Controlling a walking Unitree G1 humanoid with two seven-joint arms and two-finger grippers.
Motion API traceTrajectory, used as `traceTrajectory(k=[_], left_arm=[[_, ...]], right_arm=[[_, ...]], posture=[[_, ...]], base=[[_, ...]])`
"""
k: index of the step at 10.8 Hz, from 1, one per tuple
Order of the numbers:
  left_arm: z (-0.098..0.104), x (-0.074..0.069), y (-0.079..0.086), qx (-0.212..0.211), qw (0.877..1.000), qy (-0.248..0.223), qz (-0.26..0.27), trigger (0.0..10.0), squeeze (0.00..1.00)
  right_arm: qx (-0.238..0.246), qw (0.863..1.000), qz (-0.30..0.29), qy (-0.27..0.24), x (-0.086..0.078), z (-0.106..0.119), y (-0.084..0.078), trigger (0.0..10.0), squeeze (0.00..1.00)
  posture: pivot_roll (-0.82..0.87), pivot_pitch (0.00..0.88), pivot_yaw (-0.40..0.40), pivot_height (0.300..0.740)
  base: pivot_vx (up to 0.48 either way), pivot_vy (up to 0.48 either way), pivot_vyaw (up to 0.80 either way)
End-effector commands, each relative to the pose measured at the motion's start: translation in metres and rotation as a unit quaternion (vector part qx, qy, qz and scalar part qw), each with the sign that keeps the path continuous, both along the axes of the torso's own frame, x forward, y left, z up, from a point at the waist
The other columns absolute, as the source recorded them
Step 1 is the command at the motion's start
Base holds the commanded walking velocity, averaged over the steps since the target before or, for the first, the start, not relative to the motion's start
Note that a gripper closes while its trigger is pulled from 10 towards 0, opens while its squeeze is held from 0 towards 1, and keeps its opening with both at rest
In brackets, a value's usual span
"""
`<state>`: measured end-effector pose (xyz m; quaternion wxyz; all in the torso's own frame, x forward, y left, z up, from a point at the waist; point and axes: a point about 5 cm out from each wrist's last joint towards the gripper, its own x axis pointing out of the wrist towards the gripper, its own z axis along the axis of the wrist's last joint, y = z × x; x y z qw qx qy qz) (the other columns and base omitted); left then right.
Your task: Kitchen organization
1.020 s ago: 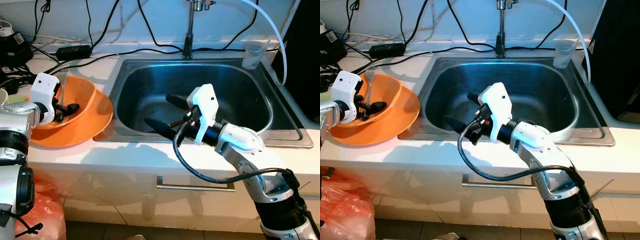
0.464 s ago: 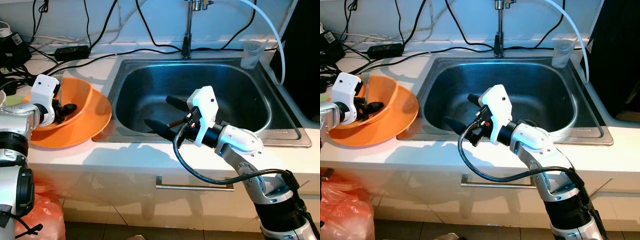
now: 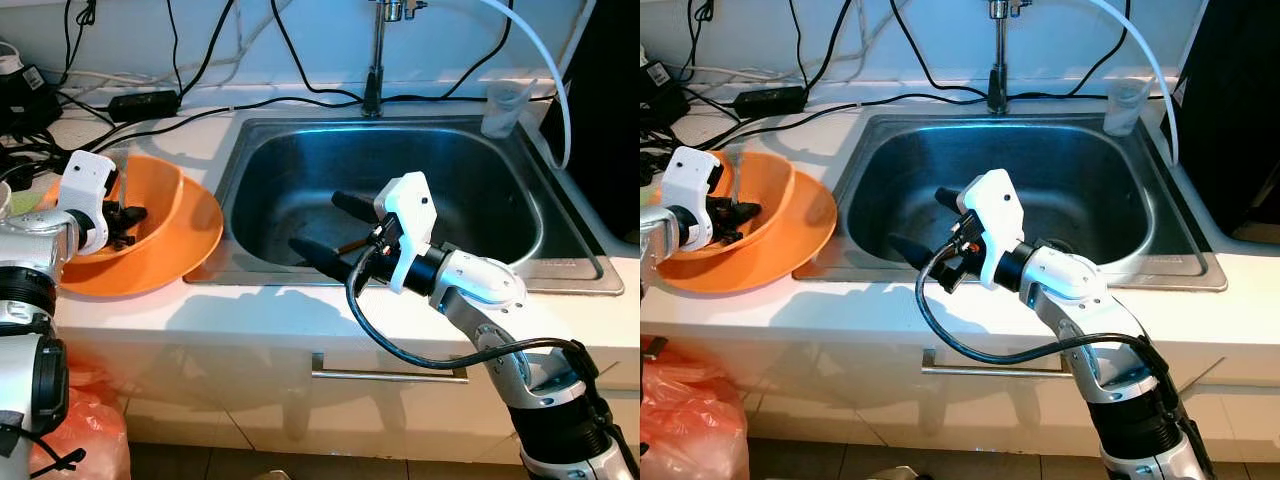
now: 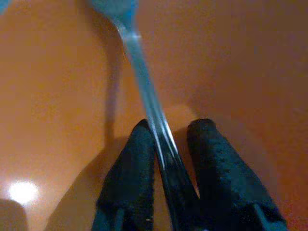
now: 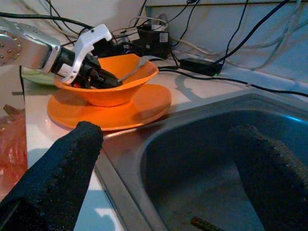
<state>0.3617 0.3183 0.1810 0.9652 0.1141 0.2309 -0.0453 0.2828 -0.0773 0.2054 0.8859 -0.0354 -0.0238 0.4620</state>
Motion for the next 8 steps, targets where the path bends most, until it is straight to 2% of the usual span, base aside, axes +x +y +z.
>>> traceTrajectory(k=[1,5,8], left_arm=[[-0.007,-0.005,0.006,-0.001,1.0,0.012,0.012,0.0,0.0],[0.007,0.002,0.003,-0.006,0.999,-0.046,0.015,0.0,0.0],[0.006,0.002,0.002,-0.01,0.999,-0.049,0.013,0.0,0.0]], right_arm=[[0.0,1.0,0.004,-0.003,-0.002,0.0,0.003,10.0,0.0],[0.002,1.0,0.0,-0.004,0.0,0.0,0.003,10.0,0.0],[0.001,1.0,-0.002,-0.006,0.001,0.0,0.002,10.0,0.0]], posture=[[0.11,0.023,0.102,0.74],[0.11,0.017,0.103,0.74],[0.11,0.012,0.101,0.74]], base=[[0.0,0.0,0.0],[0.0,0.0,0.0],[0.0,0.0,0.0]])
